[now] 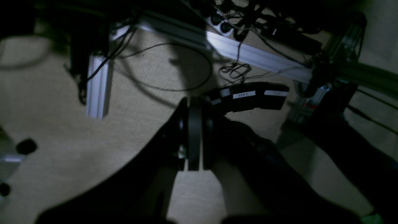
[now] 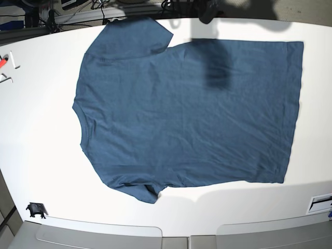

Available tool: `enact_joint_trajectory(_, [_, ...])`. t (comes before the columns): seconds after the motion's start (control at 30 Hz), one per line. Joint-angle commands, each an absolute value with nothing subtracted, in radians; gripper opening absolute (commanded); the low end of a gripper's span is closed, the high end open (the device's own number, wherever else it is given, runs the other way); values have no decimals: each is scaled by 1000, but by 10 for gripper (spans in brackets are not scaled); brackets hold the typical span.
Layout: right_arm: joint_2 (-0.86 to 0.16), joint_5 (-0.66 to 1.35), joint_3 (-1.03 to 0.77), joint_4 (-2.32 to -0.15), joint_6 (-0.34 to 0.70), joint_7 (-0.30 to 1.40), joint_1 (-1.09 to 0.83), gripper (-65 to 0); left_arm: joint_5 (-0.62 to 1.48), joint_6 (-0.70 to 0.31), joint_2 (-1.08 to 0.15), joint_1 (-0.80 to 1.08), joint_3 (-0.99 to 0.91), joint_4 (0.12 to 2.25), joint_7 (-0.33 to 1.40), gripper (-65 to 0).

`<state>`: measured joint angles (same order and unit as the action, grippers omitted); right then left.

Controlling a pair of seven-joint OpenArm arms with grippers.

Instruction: Fold the T-shirt properly

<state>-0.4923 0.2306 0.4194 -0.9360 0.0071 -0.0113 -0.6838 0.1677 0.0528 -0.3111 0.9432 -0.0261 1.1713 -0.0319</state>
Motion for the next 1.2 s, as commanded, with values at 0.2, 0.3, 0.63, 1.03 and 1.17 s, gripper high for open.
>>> enact_joint_trajectory(0.2, [-615,281,274,-1326,-1,-26,-976,-650,199,57,-402,1176,-28,1495,-6,-650])
enact_joint_trajectory(0.3, [-612,386,119,-1513,13,-17,-1092,-650,239,56,-418,1245,-55,1635,19,-650])
enact_joint_trajectory(0.63, [-561,677,-333,-2035,255,64,-1230,-650,400,-18,-416,1309,-223,1968,103,-650])
enact_joint_trajectory(1.03, [-312,1116,-584,-1901,452,279,-888,-650,852,-603,-413,1309,-417,2014,104,-650])
enact_joint_trajectory(1.17, [-259,1174,-611,-1748,453,283,-805,-650,865,-698,-398,1309,-418,2014,105,-650])
